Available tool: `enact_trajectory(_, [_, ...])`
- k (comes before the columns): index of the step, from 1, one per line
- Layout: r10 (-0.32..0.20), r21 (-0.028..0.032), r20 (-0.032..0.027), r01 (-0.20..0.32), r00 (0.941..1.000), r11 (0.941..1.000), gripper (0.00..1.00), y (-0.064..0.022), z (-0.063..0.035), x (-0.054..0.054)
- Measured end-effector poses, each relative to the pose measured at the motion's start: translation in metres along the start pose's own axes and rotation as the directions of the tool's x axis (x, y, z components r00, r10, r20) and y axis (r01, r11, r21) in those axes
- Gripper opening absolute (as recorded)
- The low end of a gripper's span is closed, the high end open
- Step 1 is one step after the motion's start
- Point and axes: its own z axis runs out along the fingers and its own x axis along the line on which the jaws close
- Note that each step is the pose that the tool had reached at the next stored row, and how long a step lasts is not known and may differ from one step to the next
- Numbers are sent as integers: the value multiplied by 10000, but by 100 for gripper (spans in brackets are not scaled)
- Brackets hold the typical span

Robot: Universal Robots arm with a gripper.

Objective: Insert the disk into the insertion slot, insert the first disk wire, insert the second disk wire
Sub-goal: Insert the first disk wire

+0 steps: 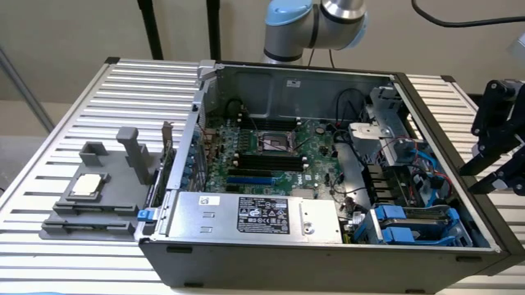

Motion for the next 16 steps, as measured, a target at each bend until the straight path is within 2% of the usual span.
enact_trajectory(3, [-14, -2, -14, 14, 10000, 10000, 31, -89, 53, 10])
enact_trajectory(16, [-142, -15, -17, 142, 9999, 9999, 31, -105, 288, 21])
